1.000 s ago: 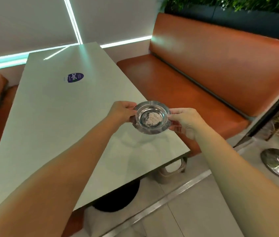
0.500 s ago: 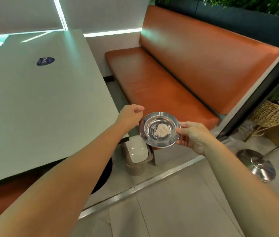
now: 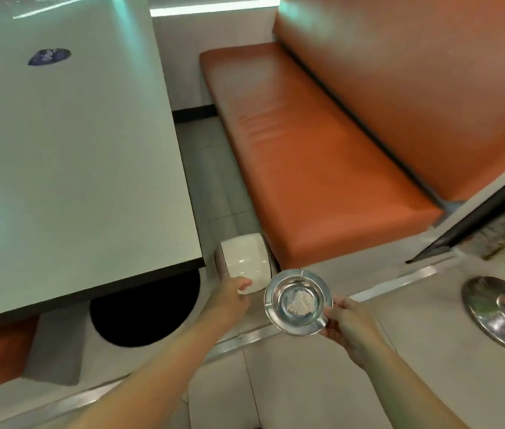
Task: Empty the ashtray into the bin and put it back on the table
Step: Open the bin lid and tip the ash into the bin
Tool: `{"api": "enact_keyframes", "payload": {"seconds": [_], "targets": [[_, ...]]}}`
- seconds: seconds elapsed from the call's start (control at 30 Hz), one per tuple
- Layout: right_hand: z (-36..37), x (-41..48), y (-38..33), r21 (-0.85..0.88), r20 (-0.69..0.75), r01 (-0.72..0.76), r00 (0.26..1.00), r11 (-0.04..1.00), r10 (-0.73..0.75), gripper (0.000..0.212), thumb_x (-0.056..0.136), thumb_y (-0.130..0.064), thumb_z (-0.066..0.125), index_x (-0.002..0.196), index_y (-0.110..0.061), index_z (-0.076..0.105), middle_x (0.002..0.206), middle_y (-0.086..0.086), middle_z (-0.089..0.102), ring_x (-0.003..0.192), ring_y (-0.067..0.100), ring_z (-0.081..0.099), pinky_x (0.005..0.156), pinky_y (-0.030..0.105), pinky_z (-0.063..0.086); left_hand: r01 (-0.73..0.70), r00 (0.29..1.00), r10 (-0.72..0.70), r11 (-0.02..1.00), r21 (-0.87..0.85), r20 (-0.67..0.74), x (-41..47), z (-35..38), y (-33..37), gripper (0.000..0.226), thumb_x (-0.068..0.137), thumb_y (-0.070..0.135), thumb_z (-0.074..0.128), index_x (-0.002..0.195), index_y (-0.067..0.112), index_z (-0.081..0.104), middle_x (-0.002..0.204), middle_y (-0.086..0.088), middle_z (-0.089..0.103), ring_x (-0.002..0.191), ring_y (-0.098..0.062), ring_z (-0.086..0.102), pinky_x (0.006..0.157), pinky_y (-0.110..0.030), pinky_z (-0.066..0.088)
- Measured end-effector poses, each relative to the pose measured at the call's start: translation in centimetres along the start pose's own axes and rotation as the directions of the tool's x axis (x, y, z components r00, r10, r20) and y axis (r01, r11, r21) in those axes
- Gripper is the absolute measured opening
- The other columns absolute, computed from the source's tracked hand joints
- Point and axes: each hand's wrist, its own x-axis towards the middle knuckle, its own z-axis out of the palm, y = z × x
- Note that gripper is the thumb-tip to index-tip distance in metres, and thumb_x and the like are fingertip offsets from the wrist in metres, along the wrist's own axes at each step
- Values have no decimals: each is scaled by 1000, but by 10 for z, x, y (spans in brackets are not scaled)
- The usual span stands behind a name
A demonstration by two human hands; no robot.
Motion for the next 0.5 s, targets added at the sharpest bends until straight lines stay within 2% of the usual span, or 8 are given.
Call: {"api": "enact_keyframes", "payload": {"seconds": [0.07,0.13,0.17,0.3,0.5], "targets": [[6,24,12,-21,2,-25,1000,999,25,18,84,8,47,95,-1,57,67,10,52,58,19,51,55,30,50,47,999,-48,998,38,18,16,2,-18,34,86,10,48,120,10,55,124,-7,56,109,-17,53,87,-16,35],[15,47,22,-28,9,-38,999,999,38,18,83,8,48,97,2,57,72,13,53,60,20,52,53,29,50,53,999,-52,997,65,-4,35,2,-33,32,85,7,48,115,5,58,112,-8,58,98,-16,52,76,-11,31],[19,59,26,-23,10,-43,999,999,43,17,82,8,48,95,1,58,75,14,53,62,20,53,52,29,50,63,998,-61,995,82,-28,46,2,-38,31,84,8,50,114,4,59,108,-10,58,96,-17,51,75,-12,32],[39,111,39,-22,30,-43,999,999,44,16,81,9,48,86,-3,58,76,15,58,66,24,57,57,33,54,115,989,-103,986,117,-110,96,6,-51,42,83,14,56,124,10,51,126,-13,53,115,-25,48,99,-31,38],[71,187,62,-48,54,4,999,999,-2,18,84,6,49,80,-9,58,74,11,62,63,21,60,53,29,53,153,976,-122,974,165,-180,174,23,-69,52,81,16,60,130,11,45,132,-16,46,123,-30,43,105,-38,37]]}}
